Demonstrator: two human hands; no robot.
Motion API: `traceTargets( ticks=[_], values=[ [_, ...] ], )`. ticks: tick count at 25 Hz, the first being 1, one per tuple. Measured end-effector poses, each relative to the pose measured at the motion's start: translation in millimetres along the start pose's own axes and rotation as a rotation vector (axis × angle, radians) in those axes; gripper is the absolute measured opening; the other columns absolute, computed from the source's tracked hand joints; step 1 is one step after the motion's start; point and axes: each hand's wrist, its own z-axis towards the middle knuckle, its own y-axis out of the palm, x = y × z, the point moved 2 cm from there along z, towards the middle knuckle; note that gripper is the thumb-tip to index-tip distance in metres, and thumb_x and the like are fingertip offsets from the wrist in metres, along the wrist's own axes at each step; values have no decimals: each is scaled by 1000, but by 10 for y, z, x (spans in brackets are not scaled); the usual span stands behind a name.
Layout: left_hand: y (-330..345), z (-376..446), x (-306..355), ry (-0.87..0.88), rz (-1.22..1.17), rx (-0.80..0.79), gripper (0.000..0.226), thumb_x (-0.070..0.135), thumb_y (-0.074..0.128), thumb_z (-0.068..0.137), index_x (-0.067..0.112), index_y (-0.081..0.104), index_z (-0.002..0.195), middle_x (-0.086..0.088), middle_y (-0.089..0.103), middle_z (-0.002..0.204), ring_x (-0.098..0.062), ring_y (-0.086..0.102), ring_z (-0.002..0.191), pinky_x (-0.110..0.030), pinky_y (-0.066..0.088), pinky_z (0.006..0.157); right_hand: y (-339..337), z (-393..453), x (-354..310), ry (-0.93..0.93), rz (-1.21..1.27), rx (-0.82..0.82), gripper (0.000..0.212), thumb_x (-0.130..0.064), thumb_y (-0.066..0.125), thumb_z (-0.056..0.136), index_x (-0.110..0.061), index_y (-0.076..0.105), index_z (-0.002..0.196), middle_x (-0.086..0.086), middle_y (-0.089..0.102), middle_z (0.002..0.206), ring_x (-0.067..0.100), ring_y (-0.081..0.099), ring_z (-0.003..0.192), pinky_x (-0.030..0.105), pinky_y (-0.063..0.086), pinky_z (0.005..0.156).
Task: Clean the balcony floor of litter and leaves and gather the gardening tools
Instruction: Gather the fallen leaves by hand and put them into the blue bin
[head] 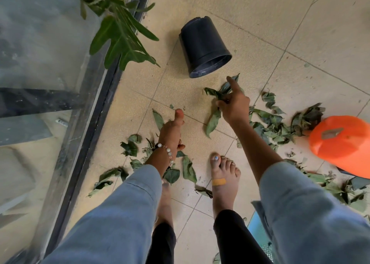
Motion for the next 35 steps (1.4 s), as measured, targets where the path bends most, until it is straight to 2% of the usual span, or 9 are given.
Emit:
traceTargets(
  ticks=[7, 11, 14, 19, 22, 26, 30, 32, 35],
  values=[
    [65, 29, -14, -46, -114, 35, 47, 44, 36, 101, 17, 67, 80, 0, 35, 62, -13, 32, 52, -27, 39, 54, 170, 200, 66, 32, -216, -72, 15, -2, 59, 87, -5, 72, 95, 11, 69, 88, 21, 63, 79, 22, 47, 66],
    [175, -188, -29, -173, -261, 40, 20, 11, 43, 98, 6, 62, 96, -7, 46, 66, -16, 36, 53, -26, 35, 54, -193, -357, -219, 259, 733, -246, 10, 12, 62, 82, 8, 67, 90, 11, 68, 86, 21, 67, 77, 27, 59, 71],
    [306, -426, -44, -238, -514, -67, 19, 18, 40, 100, 10, 53, 88, -13, 54, 79, -22, 46, 61, -33, 46, 67, -410, -779, -289, 369, 923, -430, 11, 12, 61, 82, 4, 68, 83, 9, 69, 87, 17, 67, 75, 25, 57, 69],
    [497, -657, 72, -189, -599, -103, 61, 69, 46, 85, 13, 68, 89, -16, 64, 80, -28, 60, 76, -41, 48, 83, -469, -1118, -286, -143, -97, -503, 14, 0, 62, 82, 1, 71, 92, 13, 68, 85, 21, 64, 74, 17, 40, 62],
    [537, -631, 42, -187, -351, 6, 68, 69, 71, 53, 12, 73, 91, -13, 69, 101, -29, 65, 88, -35, 50, 75, -378, -1265, -414, -371, -142, -534, 23, -5, 54, 76, 6, 66, 91, 27, 61, 93, 35, 57, 85, 27, 34, 67],
    [549, -687, 54, -255, -355, 76, 43, 46, 69, 81, 8, 67, 102, -11, 68, 92, -24, 63, 76, -26, 46, 56, -494, -1223, -487, -392, -202, -798, 28, 1, 50, 84, 3, 61, 109, 23, 53, 114, 34, 51, 104, 41, 44, 88],
    [631, -866, 122, -289, -557, -5, 38, 55, 51, 91, 21, 67, 83, -1, 46, 60, -17, 53, 55, -20, 44, 46, -734, -1167, -537, -544, -236, -440, 24, 2, 46, 72, -1, 68, 81, 16, 66, 69, 35, 61, 62, 39, 49, 56],
    [659, -871, 171, -270, -477, 14, 51, 70, 46, 85, 25, 68, 76, -2, 56, 74, -24, 62, 75, -28, 53, 60, -794, -1181, -572, -509, -223, -260, 24, -1, 50, 72, -8, 70, 82, 10, 67, 71, 30, 60, 65, 37, 48, 59],
    [657, -883, 316, -326, -491, 57, 33, 47, 55, 91, 15, 63, 89, -4, 60, 74, -17, 56, 61, -18, 44, 40, -955, -1060, -607, -406, 14, -209, 15, -6, 67, 79, -11, 76, 89, 2, 65, 86, 16, 54, 80, 25, 42, 70]
  ],
)
